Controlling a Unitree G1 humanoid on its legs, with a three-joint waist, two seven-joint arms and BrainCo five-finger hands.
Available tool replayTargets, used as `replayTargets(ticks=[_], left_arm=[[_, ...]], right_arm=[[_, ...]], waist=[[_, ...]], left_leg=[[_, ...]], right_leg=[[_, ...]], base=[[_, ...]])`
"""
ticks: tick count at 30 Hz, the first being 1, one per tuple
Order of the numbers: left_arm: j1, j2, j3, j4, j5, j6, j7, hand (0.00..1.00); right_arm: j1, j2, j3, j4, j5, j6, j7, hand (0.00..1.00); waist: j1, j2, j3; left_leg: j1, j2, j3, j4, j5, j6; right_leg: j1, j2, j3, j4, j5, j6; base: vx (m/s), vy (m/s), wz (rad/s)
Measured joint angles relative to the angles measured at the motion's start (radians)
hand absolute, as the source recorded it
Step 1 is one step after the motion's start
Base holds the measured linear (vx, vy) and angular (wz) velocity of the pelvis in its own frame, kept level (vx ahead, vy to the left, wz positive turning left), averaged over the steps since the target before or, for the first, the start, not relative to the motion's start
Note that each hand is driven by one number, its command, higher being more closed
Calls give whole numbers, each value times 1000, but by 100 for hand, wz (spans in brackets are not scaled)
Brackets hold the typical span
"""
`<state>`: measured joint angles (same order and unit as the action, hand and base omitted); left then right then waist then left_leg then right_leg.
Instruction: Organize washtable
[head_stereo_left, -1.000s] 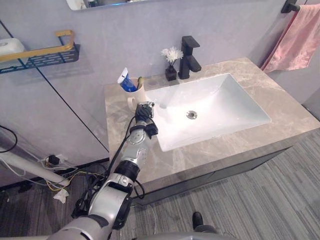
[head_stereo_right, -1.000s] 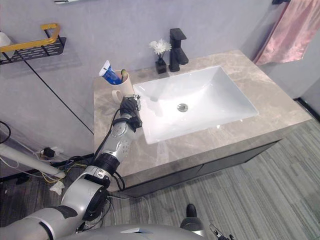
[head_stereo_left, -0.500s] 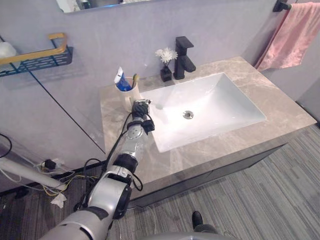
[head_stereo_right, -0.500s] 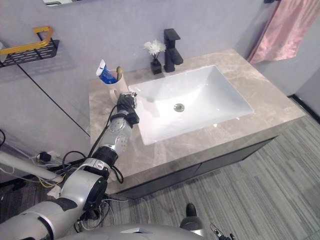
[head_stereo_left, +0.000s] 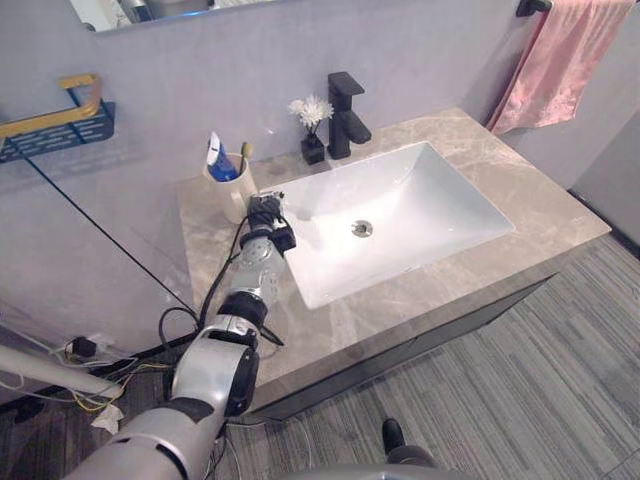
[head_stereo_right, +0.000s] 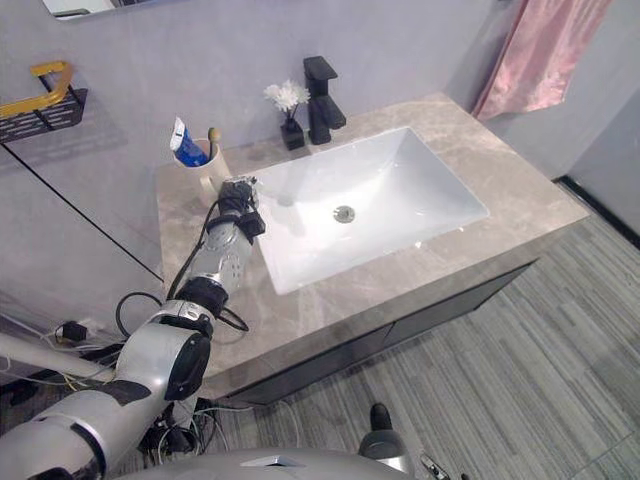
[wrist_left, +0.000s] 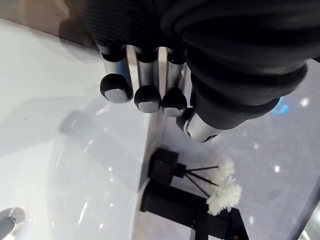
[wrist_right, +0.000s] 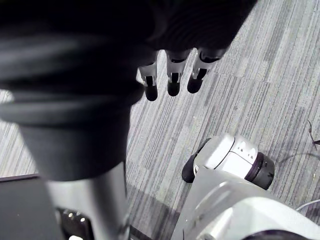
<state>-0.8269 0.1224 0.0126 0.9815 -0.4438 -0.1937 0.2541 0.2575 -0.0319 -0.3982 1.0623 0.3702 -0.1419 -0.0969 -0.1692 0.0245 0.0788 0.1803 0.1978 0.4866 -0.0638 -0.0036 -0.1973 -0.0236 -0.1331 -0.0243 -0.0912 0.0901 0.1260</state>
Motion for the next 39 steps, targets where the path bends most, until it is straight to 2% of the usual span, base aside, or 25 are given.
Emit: replayTargets(ticks=[14, 22, 29, 31, 39], left_arm=[[-17, 59, 108, 39, 118, 30, 10, 100], [-16, 83, 108, 41, 184, 34, 20, 100], [1, 78, 103, 28, 195, 21, 23, 100], [30, 69, 78, -16, 194, 18, 34, 100], [301, 2, -104, -394, 143, -25, 33, 100]], right_arm=[[11, -3, -1, 0, 0, 0, 12, 0], [11, -4, 0, 1, -1, -1, 20, 0], [11, -4, 2, 2, -1, -1, 20, 0], [11, -4, 4, 4, -1, -1, 20, 0], [16, -2, 6, 4, 1, -5, 17, 0]], waist=[[-10, 14, 13], [-7, 5, 20], [-9, 4, 21], [-9, 4, 21], [20, 3, 20]], left_leg=[[0, 1, 1, 3, -1, 0], [0, 1, -1, 3, -1, 0], [1, 1, -6, 4, -1, 1], [-1, 1, -12, 5, -1, 1], [-13, -1, -49, 7, -1, 1]], right_leg=[[1, 1, 0, 0, 1, -1], [2, 1, -1, 0, 0, -1], [7, -1, -7, 0, -1, -3], [11, -2, -15, 0, -1, -3], [25, -13, -61, 0, -3, -5]], base=[[0, 0, 0], [0, 0, 0], [1, 0, 1], [3, 0, 8], [2, 2, 13]])
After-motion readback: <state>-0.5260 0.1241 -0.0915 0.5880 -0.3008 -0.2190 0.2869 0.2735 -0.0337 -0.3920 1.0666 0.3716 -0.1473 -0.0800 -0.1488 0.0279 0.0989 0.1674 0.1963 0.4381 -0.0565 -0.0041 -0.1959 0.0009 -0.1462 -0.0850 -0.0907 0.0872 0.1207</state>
